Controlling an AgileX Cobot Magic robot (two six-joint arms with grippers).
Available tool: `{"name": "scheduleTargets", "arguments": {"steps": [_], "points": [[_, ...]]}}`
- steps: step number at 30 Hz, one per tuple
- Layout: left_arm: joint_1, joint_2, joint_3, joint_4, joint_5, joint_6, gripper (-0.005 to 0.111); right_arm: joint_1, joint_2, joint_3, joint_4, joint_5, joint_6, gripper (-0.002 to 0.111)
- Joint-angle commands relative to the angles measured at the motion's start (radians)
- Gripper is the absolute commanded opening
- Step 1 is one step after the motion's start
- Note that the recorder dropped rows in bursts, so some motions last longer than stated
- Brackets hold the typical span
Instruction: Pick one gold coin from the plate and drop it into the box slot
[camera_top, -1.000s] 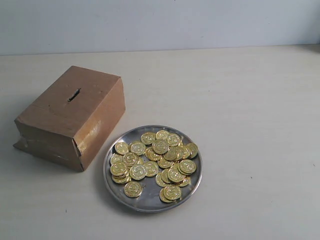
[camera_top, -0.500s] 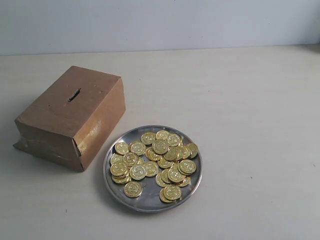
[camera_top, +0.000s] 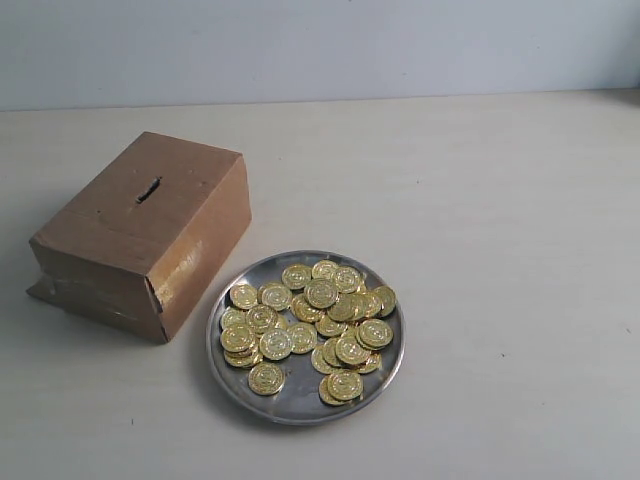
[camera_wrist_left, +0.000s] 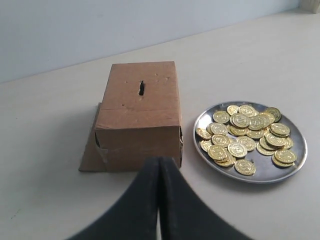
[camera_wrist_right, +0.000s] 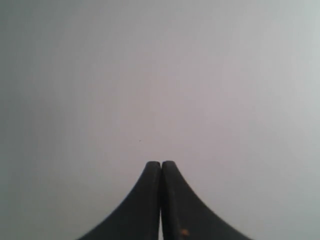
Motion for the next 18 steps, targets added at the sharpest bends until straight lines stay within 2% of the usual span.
{"name": "scheduleTargets", "arguments": {"steps": [1, 13, 15, 18], "points": [[0.001, -0.004, 0.002, -0.003, -0.003, 0.003, 0.0, -0.006, -0.002, 0.001, 0.001, 0.0, 0.003, 0.0], [0.001, -0.004, 0.009, -0.01, -0.016, 0.003, 0.0, -0.005, -0.002, 0.023, 0.001, 0.118, 0.011, 0.0], [0.001, -0.004, 0.02, -0.032, -0.076, 0.003, 0.0, -0.005, -0.002, 0.042, 0.001, 0.092, 0.009, 0.0], [0.001, -0.004, 0.038, -0.076, -0.288, 0.003, 0.0, -0.005, -0.002, 0.072, 0.001, 0.078, 0.009, 0.0]]}}
